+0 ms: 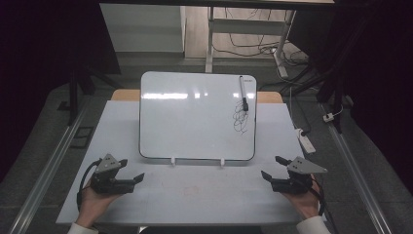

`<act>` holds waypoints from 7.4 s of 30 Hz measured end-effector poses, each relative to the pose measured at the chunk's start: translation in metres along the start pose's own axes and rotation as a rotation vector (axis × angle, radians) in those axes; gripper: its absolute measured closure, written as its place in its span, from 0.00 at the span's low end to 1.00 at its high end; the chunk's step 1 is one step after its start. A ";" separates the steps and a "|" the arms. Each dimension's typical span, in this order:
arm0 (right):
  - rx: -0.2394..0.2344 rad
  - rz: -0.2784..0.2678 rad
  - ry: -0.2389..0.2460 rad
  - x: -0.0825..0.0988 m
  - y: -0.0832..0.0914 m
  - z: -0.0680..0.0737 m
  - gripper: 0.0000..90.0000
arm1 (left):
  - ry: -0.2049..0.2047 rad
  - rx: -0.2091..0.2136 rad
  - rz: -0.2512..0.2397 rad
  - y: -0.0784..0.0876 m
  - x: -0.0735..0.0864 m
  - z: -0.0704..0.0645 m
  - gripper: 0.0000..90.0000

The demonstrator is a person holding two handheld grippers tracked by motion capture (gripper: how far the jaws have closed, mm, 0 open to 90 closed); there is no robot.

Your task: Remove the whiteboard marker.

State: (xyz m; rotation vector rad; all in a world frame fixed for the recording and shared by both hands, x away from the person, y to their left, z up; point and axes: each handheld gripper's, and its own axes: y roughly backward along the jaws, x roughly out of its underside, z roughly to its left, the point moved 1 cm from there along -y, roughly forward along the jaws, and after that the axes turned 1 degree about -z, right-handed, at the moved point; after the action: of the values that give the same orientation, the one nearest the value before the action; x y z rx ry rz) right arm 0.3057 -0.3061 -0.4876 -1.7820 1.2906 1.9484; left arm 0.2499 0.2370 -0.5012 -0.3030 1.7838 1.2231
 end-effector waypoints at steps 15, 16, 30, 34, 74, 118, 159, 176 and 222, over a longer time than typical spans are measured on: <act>0.055 0.002 -0.008 -0.011 0.007 0.007 0.29 | -0.042 0.003 0.027 -0.011 -0.008 -0.006 0.20; 0.060 0.003 -0.010 -0.012 0.007 0.006 0.29 | -0.042 0.003 0.027 -0.011 -0.008 -0.006 0.20; 0.071 -0.027 -0.050 -0.052 -0.004 -0.003 0.32 | -0.024 0.004 0.025 -0.009 -0.010 -0.003 0.20; 0.091 -0.040 -0.060 -0.078 -0.016 -0.008 0.33 | -0.023 0.006 0.023 -0.009 -0.009 -0.002 0.20; 0.320 0.106 -0.040 -0.236 -0.155 -0.051 0.58 | -0.041 0.015 0.023 -0.009 -0.003 -0.002 0.21; 0.207 -0.115 -0.050 -0.220 -0.115 -0.005 0.90 | -0.029 0.040 -0.036 -0.007 -0.011 -0.007 0.25; -0.143 -0.196 0.018 -0.144 -0.098 0.123 0.90 | -0.097 0.389 -0.155 -0.094 -0.127 -0.101 0.80; -0.371 -0.154 -0.023 -0.126 -0.065 0.067 0.53 | -0.199 0.477 -0.093 -0.083 -0.117 -0.093 0.91; -0.853 0.156 0.170 -0.087 -0.106 0.092 0.86 | -0.355 0.807 -0.024 -0.098 -0.123 -0.112 0.90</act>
State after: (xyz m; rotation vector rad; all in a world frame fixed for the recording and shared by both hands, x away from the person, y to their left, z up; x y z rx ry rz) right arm 0.3325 -0.1447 -0.4686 -2.2787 0.6606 2.7518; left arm 0.3181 0.0624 -0.4539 0.3383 1.7863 0.4227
